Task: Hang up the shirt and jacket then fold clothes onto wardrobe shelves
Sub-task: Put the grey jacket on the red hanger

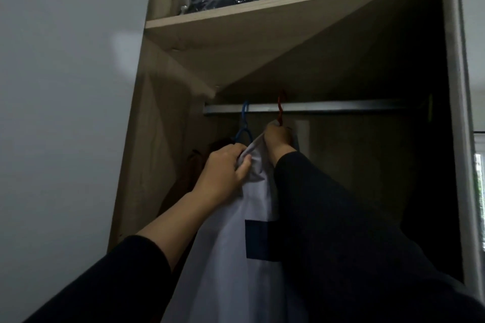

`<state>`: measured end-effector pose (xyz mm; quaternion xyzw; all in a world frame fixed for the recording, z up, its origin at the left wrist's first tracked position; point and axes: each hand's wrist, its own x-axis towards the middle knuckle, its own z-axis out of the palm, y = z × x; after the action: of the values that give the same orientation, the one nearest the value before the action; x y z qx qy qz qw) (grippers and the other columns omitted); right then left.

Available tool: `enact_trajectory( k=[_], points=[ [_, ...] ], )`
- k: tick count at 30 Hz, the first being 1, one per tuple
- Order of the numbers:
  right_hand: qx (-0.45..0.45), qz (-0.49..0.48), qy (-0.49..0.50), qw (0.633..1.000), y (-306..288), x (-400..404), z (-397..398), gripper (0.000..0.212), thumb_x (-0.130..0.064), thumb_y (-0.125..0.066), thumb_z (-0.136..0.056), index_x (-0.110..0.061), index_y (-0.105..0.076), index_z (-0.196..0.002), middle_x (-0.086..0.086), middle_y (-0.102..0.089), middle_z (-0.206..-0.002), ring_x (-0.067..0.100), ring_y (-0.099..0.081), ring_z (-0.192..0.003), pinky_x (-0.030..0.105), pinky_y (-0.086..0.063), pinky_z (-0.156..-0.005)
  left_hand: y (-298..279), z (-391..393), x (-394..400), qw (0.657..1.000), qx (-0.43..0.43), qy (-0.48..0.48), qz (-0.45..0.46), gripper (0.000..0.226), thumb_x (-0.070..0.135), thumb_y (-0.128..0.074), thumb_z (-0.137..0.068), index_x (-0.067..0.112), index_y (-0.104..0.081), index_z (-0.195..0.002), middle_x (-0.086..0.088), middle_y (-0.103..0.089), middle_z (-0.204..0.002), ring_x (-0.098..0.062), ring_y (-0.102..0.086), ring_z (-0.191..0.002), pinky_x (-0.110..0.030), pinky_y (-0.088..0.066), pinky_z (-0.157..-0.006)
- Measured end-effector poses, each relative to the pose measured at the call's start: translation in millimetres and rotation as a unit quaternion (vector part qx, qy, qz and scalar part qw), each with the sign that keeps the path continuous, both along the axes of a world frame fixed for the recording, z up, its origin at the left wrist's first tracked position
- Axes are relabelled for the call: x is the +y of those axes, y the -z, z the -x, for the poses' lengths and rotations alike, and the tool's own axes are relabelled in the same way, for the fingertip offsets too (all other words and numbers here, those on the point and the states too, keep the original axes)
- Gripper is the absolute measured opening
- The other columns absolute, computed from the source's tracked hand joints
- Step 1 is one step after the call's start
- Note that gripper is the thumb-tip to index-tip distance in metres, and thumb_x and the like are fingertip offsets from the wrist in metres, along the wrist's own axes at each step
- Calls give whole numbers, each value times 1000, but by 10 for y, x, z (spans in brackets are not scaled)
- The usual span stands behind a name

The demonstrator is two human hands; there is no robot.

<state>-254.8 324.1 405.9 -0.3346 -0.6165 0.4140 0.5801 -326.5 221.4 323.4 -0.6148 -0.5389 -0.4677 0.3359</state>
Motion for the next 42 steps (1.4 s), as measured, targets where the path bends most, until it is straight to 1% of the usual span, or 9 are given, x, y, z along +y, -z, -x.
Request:
enact_trajectory(
  k=[5,9,14,19,24,29,33,38,42],
  points=[
    [-2,10,-3,1000,102,198,46,48,-36,-31,-100,-3,-54,-127,17,-57,-126,32,-55,-115,41,-42,-103,108,32,138,1000,9,-3,6,22,21,-49,-96,9,-64,-106,-6,-61,-89,-11,-53,-77,-10,-36,-64],
    [-11,7,2,1000,128,293,10,43,-35,-33,-101,-5,-56,-122,15,-60,-120,29,-58,-109,38,-46,-98,181,-13,172,1000,3,3,-1,23,23,-50,-95,10,-64,-108,-7,-64,-94,-14,-56,-81,-13,-33,-67],
    [-34,-30,62,997,222,170,-82,49,-43,-31,-99,-8,-58,-121,13,-62,-116,28,-60,-103,41,-48,-95,241,-128,53,1000,-16,-1,23,27,28,-51,-94,12,-59,-114,-4,-62,-101,-14,-57,-90,-21,-44,-76],
    [-48,-66,108,991,362,-56,-183,58,-48,-28,-90,-11,-56,-123,14,-57,-126,32,-55,-112,45,-43,-100,406,-197,-215,997,-37,-10,64,31,31,-55,-92,16,-56,-119,-3,-59,-104,-14,-56,-94,-22,-43,-78],
    [-72,-94,67,991,618,-469,-405,56,-44,-35,-97,-15,-35,-145,14,-38,-146,33,-36,-134,42,-30,-112,646,-326,-578,992,-65,-8,109,43,34,-57,-91,17,-51,-130,-1,-57,-114,-7,-52,-92,-17,-40,-78],
    [-95,-118,48,987,929,-924,-596,54,-42,-37,-98,-19,-33,-146,11,-32,-149,30,-31,-137,43,-29,-113,962,-396,-975,983,-125,-17,136,45,23,-50,-95,8,-44,-138,-5,-57,-118,-5,-51,-95,-14,-39,-82],
    [-127,-119,35,984,1180,-1284,-727,53,-46,-33,-98,-20,-35,-144,11,-35,-147,30,-36,-134,46,-34,-110,1206,-455,-1379,975,-168,-61,134,40,21,-43,-99,9,-45,-137,-6,-57,-123,-8,-54,-96,-14,-37,-82],
    [-152,-149,8,977,1430,-1779,-857,53,-40,-33,-100,-18,-29,-148,9,-30,-152,26,-30,-139,41,-27,-114,1316,-617,-2044,957,-236,-108,130,38,19,-40,-100,9,-46,-136,-12,-59,-123,-23,-58,-110,-18,-41,-89],
    [-176,-189,-8,966,1519,-2190,-948,54,-40,-32,-100,-18,-27,-149,10,-31,-152,28,-28,-139,44,-24,-113,1196,-777,-2583,949,-230,-198,84,36,14,-39,-99,6,-51,-132,-12,-58,-127,-24,-54,-116,-17,-33,-96]
  ],
)
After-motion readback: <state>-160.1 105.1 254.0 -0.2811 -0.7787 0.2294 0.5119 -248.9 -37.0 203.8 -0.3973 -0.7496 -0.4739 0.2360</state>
